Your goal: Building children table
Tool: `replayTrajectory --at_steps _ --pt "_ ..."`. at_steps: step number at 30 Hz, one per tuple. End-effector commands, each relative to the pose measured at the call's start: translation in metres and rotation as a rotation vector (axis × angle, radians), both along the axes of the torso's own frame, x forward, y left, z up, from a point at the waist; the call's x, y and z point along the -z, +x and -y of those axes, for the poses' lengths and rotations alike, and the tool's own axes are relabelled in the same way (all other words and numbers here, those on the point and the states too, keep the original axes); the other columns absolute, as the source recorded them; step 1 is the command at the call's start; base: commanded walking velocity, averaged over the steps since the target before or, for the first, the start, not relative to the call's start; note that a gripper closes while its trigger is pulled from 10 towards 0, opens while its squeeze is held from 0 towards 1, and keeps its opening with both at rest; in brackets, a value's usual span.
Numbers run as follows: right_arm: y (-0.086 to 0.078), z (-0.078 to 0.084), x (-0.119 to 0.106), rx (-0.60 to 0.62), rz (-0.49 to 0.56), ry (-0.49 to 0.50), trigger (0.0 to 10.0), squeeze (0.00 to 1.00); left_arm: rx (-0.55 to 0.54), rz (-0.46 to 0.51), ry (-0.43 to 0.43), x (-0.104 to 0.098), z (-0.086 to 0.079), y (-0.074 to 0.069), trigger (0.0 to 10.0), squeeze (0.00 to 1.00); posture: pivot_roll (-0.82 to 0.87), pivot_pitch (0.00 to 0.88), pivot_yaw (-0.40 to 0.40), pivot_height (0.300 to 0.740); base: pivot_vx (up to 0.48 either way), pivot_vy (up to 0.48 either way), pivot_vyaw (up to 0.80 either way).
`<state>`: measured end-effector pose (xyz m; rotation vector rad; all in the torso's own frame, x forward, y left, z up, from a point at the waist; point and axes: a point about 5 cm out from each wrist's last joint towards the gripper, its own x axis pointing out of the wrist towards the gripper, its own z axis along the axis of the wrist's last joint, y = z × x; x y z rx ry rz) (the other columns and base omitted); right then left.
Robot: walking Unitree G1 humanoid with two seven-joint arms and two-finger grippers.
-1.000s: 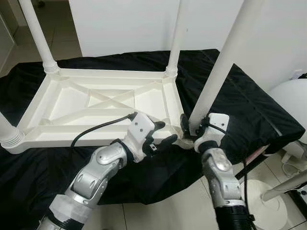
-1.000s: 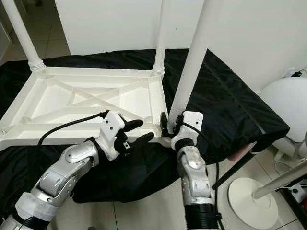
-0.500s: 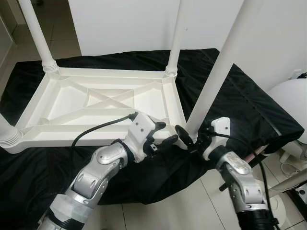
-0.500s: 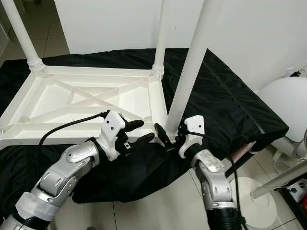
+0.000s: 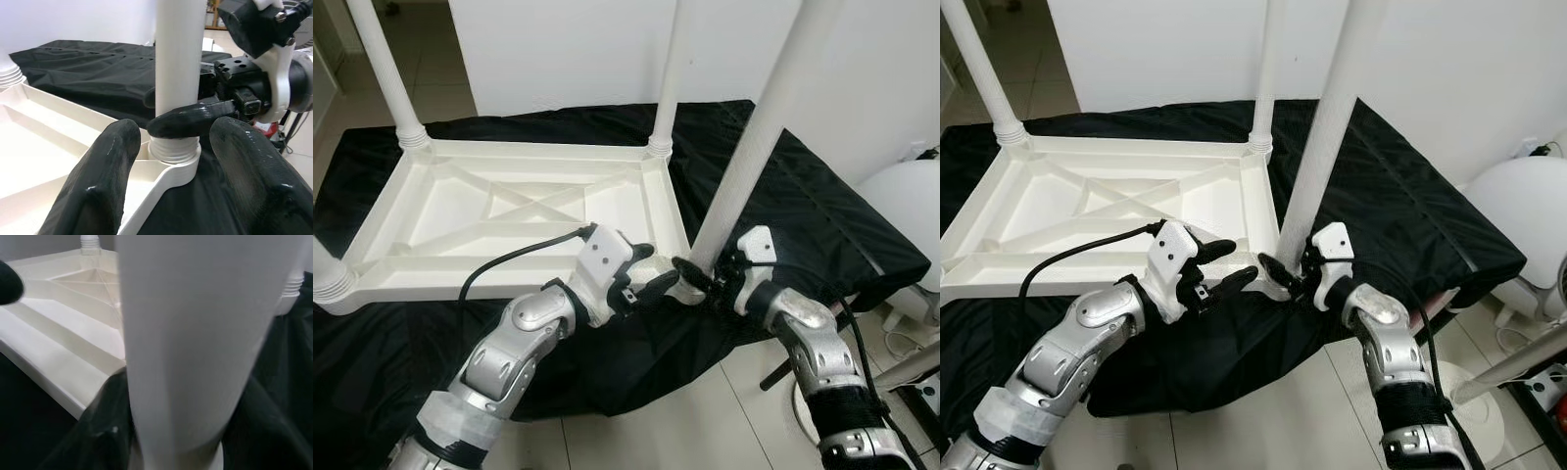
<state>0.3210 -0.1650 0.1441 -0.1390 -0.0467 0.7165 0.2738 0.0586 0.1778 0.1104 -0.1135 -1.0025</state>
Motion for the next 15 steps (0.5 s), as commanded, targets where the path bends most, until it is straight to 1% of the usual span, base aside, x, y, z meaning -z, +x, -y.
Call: replayTrajectory --at_steps 1,3,4,10,11,12,13,15 --pt "0.0038 -0.0041 0.0049 -0.030 -0.013 -0.042 0.0 0.00 0.071 -0.009 0.012 0.0017 0.0026 -0.0025 10.0 0.00 -0.03 0.016 -0.031 0.740 0.000 0.000 0.00" --pt "0.0038 -0.0041 0.0049 -0.030 -0.013 -0.042 0.0 0.00 0.071 -0.009 0.012 0.0017 0.0026 -0.0025 10.0 0.00 -0.03 0.016 -0.031 0.740 0.000 0.000 0.00" --pt "0.0064 -0.0051 0.0057 -0.039 -0.016 -0.048 0.0 0.00 0.069 -0.007 0.010 0.0013 0.0028 -0.0022 10.0 0.00 -0.03 0.014 -0.036 0.740 0.000 0.000 0.00" --pt "0.0056 -0.0057 0.0100 -0.057 -0.027 -0.047 0.0 0.00 0.056 0.000 0.005 -0.0009 0.0015 0.0007 10.0 0.00 -0.03 0.013 -0.043 0.740 0.000 0.000 0.00" --pt "0.0060 -0.0029 0.0079 0.009 -0.005 -0.017 10.0 0.00 0.054 -0.002 0.003 -0.0002 0.0018 0.0008 10.0 0.00 -0.04 0.014 -0.046 0.740 0.000 0.000 0.00" --pt "0.0070 0.0001 0.0061 0.091 0.006 0.016 10.0 0.00 0.055 -0.006 0.002 0.0007 0.0026 0.0001 10.0 0.00 -0.04 0.013 -0.045 0.740 0.000 0.000 0.00" --pt "0.0070 0.0001 0.0061 0.091 0.006 0.016 10.0 0.00 0.055 -0.006 0.002 0.0007 0.0026 0.0001 10.0 0.00 -0.04 0.013 -0.045 0.740 0.000 0.000 0.00" --pt "0.0069 0.0023 0.0043 0.201 0.022 0.053 10.0 0.00 0.061 -0.010 0.004 0.0025 0.0040 -0.0018 10.0 0.00 -0.04 0.019 -0.048 0.740 0.000 0.000 0.00"
